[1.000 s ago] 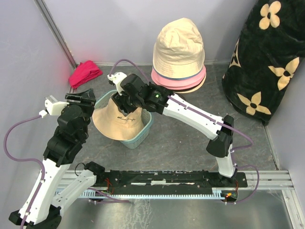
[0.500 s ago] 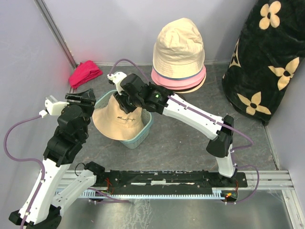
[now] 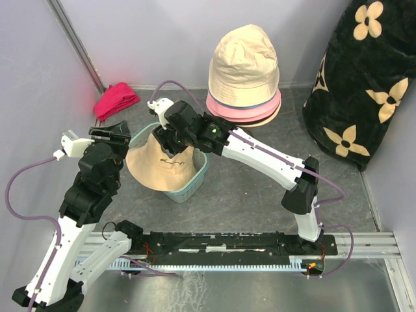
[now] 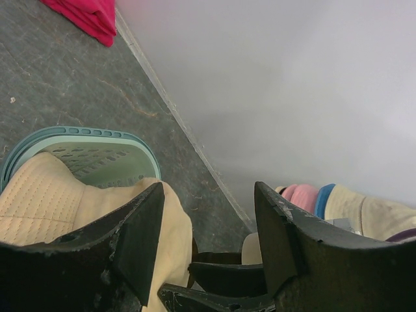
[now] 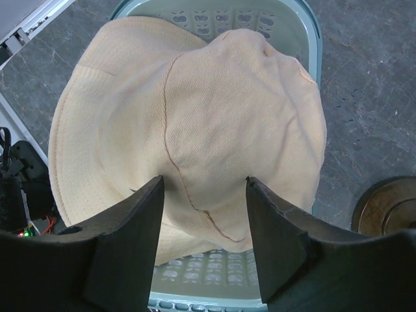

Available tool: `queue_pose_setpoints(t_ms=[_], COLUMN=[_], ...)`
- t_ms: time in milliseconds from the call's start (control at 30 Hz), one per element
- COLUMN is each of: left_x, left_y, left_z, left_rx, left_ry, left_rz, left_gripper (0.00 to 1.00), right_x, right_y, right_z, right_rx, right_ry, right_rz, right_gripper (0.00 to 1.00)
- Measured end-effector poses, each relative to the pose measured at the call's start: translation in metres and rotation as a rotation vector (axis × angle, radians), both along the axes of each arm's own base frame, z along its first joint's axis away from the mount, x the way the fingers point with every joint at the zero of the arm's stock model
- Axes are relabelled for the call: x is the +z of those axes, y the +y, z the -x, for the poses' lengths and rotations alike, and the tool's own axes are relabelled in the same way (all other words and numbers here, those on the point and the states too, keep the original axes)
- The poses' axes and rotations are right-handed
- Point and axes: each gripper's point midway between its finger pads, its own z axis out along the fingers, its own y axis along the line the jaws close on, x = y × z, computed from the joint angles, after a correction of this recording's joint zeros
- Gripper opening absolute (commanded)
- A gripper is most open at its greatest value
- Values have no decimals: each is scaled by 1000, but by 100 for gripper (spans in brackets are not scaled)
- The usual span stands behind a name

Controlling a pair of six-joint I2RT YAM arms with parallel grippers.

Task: Stack the hats
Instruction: Pick up the hat from the bin.

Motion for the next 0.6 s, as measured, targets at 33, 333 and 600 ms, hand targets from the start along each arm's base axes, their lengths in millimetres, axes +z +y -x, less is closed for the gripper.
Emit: queue_pose_setpoints(t_ms=[33, 333, 600], left_x=[0, 0, 0], left_y=[0, 0, 0], left_z=[0, 0, 0], left_rx=[0, 0, 0], left_ry=[0, 0, 0], left_rz=[0, 0, 0], left_gripper=[64, 64, 64], right_x=[-1, -12, -12], right_y=[0, -1, 0], right_z=[0, -4, -5], right_rx=[0, -8, -16], right_ry=[1, 25, 27], right_rz=[1, 12, 4], right_gripper=[57, 22, 5])
